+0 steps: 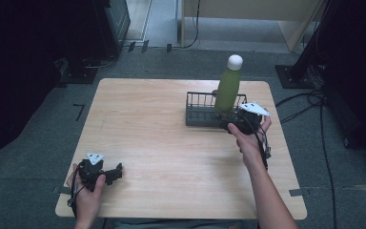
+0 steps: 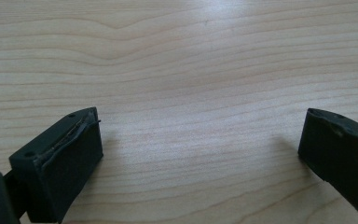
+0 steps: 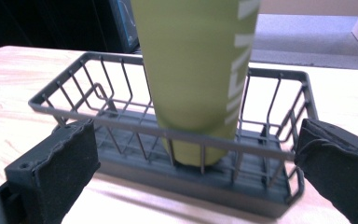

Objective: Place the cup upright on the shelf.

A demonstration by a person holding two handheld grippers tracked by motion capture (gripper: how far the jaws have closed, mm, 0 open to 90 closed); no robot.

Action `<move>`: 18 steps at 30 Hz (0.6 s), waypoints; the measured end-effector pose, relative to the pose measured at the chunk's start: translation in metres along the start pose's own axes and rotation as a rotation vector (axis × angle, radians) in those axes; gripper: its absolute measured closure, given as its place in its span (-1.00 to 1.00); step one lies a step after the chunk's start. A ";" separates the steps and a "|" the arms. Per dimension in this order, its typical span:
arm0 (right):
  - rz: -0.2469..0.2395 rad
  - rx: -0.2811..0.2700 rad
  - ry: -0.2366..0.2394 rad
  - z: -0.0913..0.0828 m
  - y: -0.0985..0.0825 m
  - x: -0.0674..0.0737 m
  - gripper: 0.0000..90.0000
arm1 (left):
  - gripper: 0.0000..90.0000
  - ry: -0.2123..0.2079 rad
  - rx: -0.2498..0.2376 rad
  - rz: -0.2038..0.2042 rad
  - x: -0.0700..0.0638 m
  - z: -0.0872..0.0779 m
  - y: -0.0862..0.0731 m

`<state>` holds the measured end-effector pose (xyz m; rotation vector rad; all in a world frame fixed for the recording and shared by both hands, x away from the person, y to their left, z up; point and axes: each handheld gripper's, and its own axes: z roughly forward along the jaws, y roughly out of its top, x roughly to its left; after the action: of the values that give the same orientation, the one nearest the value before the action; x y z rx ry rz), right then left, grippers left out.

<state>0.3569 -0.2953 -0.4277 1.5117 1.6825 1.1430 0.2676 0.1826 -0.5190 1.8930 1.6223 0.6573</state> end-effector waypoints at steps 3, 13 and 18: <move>-0.002 0.003 0.005 -0.006 -0.007 -0.002 -1.00 | -1.00 0.000 0.000 0.000 0.000 0.000 0.000; -0.003 0.030 0.003 -0.027 -0.038 -0.011 -1.00 | -1.00 0.000 0.001 0.001 0.000 0.000 0.000; -0.005 0.041 0.000 -0.035 -0.052 -0.015 -1.00 | -1.00 0.000 0.001 0.002 0.000 0.000 0.000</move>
<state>0.3049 -0.3163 -0.4601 1.5316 1.7180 1.1129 0.2676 0.1828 -0.5189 1.8956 1.6217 0.6574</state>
